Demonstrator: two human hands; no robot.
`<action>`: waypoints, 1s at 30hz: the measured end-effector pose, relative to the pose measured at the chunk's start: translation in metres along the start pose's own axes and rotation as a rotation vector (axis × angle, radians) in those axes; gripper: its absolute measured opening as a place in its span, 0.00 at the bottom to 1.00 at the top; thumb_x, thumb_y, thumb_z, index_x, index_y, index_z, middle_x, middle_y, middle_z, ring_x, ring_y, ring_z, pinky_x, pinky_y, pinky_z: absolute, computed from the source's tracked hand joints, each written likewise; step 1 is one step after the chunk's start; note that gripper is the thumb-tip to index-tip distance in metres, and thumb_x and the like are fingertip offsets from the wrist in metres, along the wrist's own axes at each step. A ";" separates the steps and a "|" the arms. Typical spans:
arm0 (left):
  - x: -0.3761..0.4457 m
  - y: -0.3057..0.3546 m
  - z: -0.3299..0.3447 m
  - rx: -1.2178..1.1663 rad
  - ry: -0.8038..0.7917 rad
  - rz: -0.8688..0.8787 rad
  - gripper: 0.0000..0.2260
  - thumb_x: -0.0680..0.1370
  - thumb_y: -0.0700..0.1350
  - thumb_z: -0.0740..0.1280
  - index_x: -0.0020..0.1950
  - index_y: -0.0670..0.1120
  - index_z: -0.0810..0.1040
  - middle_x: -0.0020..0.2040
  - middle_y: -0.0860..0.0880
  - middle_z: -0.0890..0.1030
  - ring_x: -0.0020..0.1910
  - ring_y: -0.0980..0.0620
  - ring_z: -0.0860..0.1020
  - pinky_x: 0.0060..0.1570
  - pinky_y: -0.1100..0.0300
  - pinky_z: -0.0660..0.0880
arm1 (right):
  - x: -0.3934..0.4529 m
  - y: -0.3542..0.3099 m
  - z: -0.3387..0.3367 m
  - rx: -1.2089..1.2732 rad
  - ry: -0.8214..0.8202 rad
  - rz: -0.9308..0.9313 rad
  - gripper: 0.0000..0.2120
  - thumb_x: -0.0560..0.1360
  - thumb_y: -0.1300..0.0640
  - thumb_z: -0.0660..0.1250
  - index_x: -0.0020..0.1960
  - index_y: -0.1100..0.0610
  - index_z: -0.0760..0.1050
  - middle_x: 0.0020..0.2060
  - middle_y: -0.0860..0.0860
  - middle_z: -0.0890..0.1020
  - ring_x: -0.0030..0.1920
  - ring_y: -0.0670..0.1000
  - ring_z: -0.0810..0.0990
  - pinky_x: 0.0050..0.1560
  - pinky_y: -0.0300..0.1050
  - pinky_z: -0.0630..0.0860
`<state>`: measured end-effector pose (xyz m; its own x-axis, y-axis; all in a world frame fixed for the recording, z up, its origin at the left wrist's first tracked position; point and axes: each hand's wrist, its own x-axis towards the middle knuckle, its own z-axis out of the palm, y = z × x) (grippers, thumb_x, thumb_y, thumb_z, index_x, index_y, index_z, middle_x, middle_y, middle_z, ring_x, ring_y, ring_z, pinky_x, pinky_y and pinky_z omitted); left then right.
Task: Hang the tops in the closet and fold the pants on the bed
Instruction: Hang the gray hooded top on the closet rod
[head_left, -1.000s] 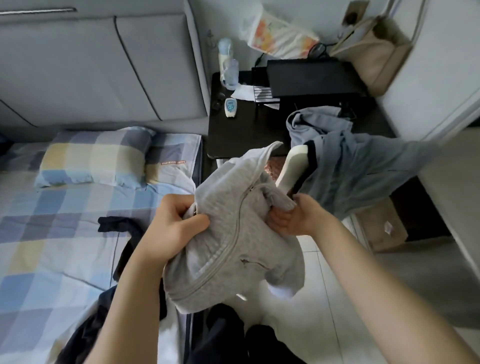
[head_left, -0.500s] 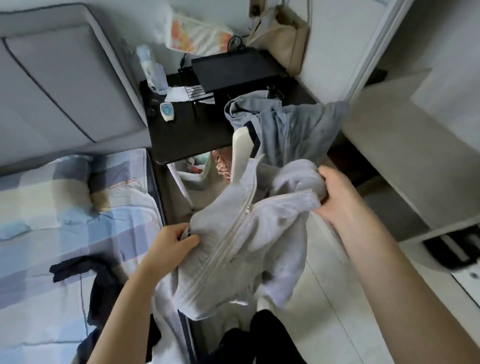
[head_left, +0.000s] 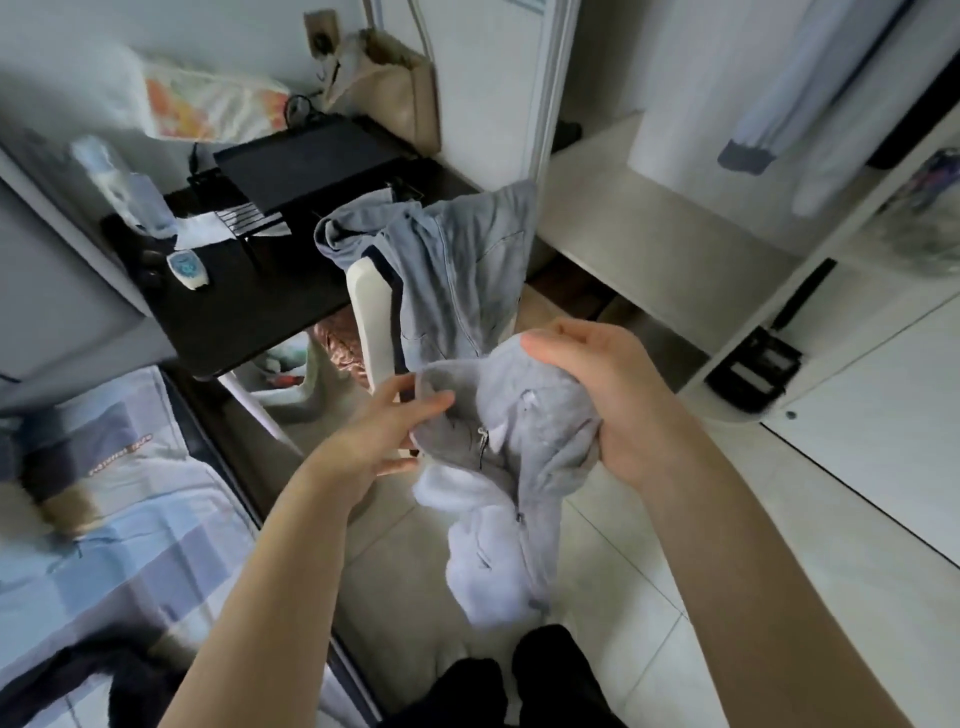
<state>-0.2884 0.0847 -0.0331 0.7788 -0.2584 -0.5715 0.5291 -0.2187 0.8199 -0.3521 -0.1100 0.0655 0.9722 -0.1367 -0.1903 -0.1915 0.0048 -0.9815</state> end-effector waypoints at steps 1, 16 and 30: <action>0.002 0.003 0.009 0.076 -0.005 0.014 0.27 0.57 0.60 0.77 0.55 0.58 0.77 0.53 0.49 0.83 0.54 0.45 0.81 0.57 0.46 0.77 | -0.004 -0.002 -0.002 0.022 0.026 -0.054 0.12 0.68 0.52 0.68 0.33 0.61 0.74 0.28 0.56 0.76 0.31 0.53 0.77 0.36 0.47 0.75; 0.045 0.033 0.147 -0.525 -0.196 -0.313 0.07 0.79 0.34 0.62 0.51 0.38 0.79 0.42 0.42 0.85 0.39 0.48 0.84 0.40 0.56 0.81 | -0.004 0.006 -0.179 0.081 0.530 -0.302 0.09 0.76 0.61 0.67 0.38 0.58 0.71 0.29 0.51 0.72 0.30 0.46 0.71 0.32 0.35 0.71; 0.045 0.153 0.237 -0.571 -0.432 -0.044 0.17 0.69 0.47 0.67 0.53 0.39 0.81 0.51 0.39 0.82 0.50 0.42 0.82 0.54 0.50 0.79 | 0.082 0.072 -0.290 -0.859 0.296 -0.055 0.09 0.76 0.50 0.67 0.39 0.49 0.70 0.37 0.49 0.73 0.41 0.49 0.72 0.39 0.37 0.66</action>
<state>-0.2520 -0.1833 0.0583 0.6122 -0.6362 -0.4696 0.7427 0.2588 0.6176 -0.3251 -0.4081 -0.0151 0.9310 -0.3647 -0.0143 -0.2965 -0.7328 -0.6125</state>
